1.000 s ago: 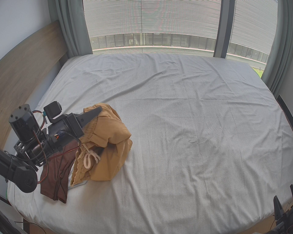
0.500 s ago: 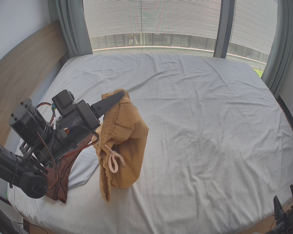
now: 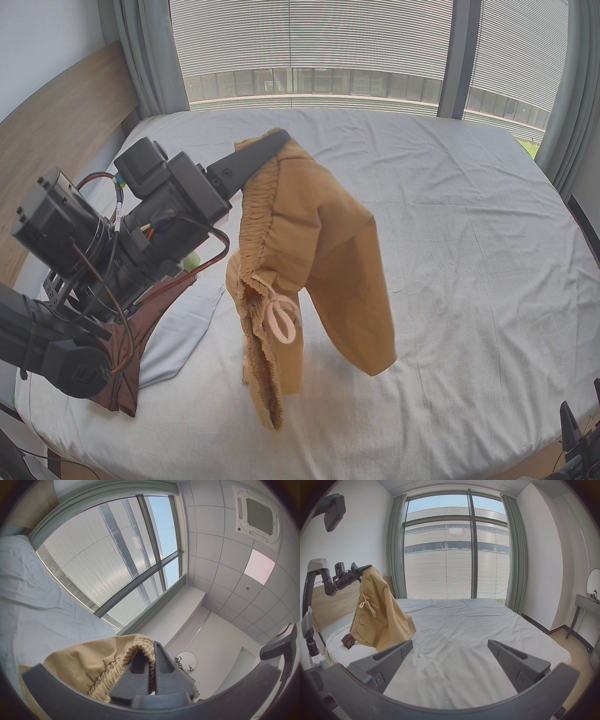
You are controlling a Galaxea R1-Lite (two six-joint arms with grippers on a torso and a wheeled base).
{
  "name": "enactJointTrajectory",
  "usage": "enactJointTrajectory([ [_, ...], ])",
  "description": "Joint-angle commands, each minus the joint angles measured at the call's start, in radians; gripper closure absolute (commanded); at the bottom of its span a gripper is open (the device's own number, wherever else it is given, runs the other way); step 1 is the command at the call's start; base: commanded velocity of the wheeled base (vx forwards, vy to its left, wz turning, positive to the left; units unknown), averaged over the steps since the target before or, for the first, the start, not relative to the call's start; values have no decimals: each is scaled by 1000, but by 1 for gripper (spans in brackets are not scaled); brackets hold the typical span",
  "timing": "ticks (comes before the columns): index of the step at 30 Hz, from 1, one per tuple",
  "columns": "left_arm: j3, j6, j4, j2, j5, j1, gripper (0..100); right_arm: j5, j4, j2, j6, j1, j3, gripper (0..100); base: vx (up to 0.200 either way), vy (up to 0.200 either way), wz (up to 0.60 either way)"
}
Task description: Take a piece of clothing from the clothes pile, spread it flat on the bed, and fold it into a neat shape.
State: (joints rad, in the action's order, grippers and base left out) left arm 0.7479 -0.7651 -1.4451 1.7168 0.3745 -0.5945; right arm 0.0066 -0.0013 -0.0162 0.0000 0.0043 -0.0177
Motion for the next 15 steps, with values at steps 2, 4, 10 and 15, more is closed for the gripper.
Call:
enactJointTrajectory([
  [2, 62, -33, 3, 1, 0, -36, 100, 0, -2, 16, 0, 0, 18, 0, 0, 0, 0],
  [4, 79, -48, 0, 1, 0, -50, 100, 0, 0, 16, 0, 0, 18, 0, 0, 0, 0],
  [10, 125, -74, 2, 0, 0, -93, 100, 0, 0, 16, 0, 0, 18, 0, 0, 0, 0],
  [15, 160, -135, -1, -14, -22, -125, 100, 1, 0, 16, 0, 0, 18, 0, 0, 0, 0],
])
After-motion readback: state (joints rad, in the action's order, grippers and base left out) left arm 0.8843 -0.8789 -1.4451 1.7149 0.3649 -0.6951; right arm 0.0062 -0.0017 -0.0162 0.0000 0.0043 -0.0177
